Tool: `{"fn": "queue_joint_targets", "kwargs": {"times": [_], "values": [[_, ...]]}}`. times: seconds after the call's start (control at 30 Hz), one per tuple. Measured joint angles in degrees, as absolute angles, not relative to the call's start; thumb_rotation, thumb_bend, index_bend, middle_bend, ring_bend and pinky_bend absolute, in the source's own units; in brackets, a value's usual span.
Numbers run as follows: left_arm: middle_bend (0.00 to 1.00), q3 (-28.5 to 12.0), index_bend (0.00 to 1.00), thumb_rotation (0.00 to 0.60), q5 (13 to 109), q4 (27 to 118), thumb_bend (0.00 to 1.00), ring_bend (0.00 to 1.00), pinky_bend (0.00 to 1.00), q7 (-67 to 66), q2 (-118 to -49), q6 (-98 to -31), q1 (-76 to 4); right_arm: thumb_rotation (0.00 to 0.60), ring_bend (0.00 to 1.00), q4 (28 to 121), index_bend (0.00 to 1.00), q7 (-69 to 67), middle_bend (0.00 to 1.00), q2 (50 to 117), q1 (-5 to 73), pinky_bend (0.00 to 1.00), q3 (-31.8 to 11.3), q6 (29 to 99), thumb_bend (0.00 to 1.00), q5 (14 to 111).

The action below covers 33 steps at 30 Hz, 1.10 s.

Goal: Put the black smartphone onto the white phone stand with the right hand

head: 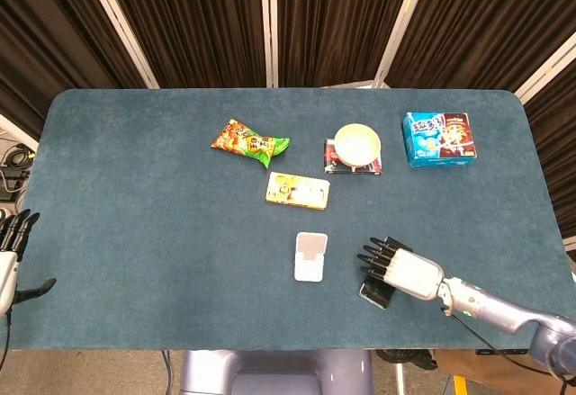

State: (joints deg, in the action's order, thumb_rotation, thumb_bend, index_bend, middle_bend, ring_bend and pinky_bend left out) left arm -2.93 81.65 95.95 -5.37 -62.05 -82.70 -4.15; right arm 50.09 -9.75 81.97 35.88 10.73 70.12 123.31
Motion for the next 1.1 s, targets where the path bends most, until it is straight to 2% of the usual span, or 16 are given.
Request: {"fn": "queue_joint_targets", "kwargs": {"times": [0.2, 0.6, 0.7, 0.83, 0.9, 1.0, 1.1], "values": [[0.0, -3.0, 0.0, 0.6, 81.1, 95.8, 0.0, 0.0, 0.0, -5.6, -62.2, -82.6, -4.2, 0.6, 0.02, 51.6, 0.17, -7.8, 0.13, 82.4, 37.4, 0.04, 11.6, 67.4, 0.02, 121.5], [0.0, -3.0, 0.0, 0.6, 80.9, 95.9, 0.0, 0.0, 0.0, -5.9, -62.3, -82.5, -4.4, 0.6, 0.03, 50.9, 0.18, -6.6, 0.15, 83.5, 38.4, 0.04, 13.6, 67.4, 0.04, 119.9], [0.0, -2.9, 0.0, 0.6, 80.9, 95.9, 0.0, 0.0, 0.0, -6.2, -62.4, -82.4, -4.5, 0.6, 0.06, 50.5, 0.22, -7.3, 0.19, 83.6, 38.5, 0.05, 14.3, 67.6, 0.09, 119.5], [0.0, -2.9, 0.0, 0.6, 81.0, 96.0, 0.0, 0.0, 0.0, -6.4, -62.5, -82.5, -4.5, 0.6, 0.15, 49.3, 0.26, -5.7, 0.26, 84.0, 38.8, 0.09, 14.9, 68.0, 0.23, 119.9], [0.0, -2.9, 0.0, 0.6, 80.9, 96.0, 0.0, 0.0, 0.0, -6.5, -62.5, -82.4, -4.6, 0.6, 0.21, 48.9, 0.32, -5.3, 0.31, 84.3, 38.9, 0.13, 15.5, 68.2, 0.31, 120.0], [0.0, -2.9, 0.0, 0.6, 80.7, 96.0, 0.0, 0.0, 0.0, -6.7, -62.6, -82.2, -4.6, 0.6, 0.33, 48.8, 0.46, -4.9, 0.44, 84.3, 39.3, 0.2, 15.9, 68.6, 0.4, 120.4], [0.0, -2.8, 0.0, 0.6, 80.6, 96.0, 0.0, 0.0, 0.0, -6.6, -62.6, -82.1, -4.7, 0.6, 0.41, 48.5, 0.59, -3.9, 0.54, 84.3, 39.4, 0.32, 16.0, 70.2, 0.49, 120.7]]}}
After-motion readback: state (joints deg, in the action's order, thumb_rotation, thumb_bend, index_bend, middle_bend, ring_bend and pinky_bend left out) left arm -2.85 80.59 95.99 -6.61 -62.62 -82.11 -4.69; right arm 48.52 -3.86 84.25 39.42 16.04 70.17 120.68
